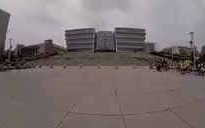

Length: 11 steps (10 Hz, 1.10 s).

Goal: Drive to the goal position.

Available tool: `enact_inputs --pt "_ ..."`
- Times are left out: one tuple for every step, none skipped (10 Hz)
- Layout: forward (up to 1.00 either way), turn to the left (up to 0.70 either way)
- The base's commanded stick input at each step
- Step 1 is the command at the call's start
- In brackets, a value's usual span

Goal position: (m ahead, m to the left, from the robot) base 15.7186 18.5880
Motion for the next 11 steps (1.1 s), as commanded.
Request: enact_inputs --pt "1.00 0.00" --pt "1.00 0.00" --pt "1.00 0.00" --pt "1.00 0.00" --pt "1.00 0.00" --pt "1.00 0.00" --pt "1.00 0.00" --pt "1.00 0.00" --pt "1.00 0.10" --pt "1.00 0.28" --pt "1.00 0.40"
